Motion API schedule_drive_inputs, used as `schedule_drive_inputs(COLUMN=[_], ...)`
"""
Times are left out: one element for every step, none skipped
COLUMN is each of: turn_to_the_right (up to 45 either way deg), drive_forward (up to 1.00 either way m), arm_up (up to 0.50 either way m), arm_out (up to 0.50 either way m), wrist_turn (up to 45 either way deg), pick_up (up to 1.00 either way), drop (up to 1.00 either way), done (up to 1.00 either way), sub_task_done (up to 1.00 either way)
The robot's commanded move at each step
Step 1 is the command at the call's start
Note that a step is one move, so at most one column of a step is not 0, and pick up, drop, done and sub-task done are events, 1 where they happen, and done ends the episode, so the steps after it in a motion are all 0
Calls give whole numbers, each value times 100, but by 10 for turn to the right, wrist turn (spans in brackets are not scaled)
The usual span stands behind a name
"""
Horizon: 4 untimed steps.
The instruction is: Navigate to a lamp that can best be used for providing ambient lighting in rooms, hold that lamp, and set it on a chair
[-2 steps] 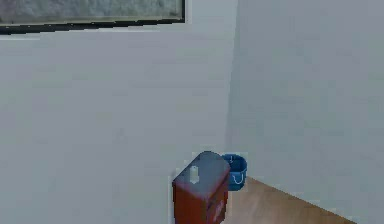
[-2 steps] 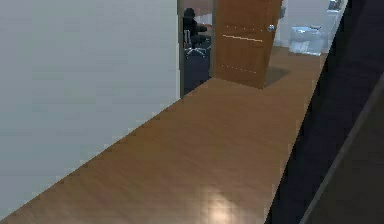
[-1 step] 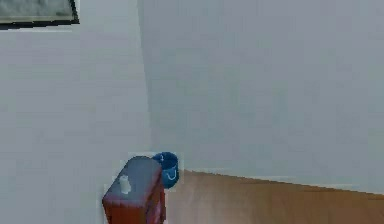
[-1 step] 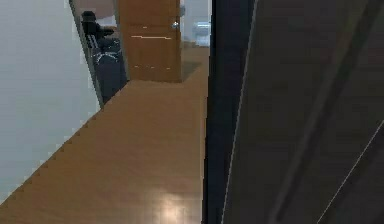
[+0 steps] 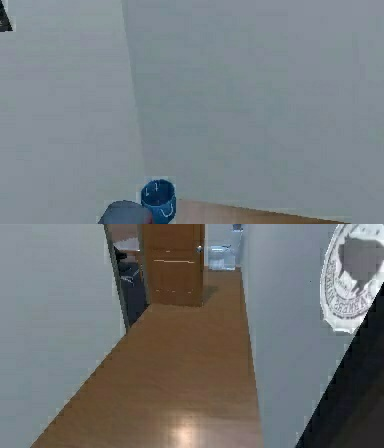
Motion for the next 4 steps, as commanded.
schedule_drive_inputs(turn_to_the_right=[-450, -450, -300, 0], drive_forward=[0, 0, 0, 0], arm_up=[0, 0, 0, 50], arm_out=[0, 0, 0, 0], wrist_turn=[0, 0, 0, 0], pick_up=[0, 0, 0, 0], drop=[0, 0, 0, 0], done=[0, 0, 0, 0], sub_task_done=[0, 0, 0, 0])
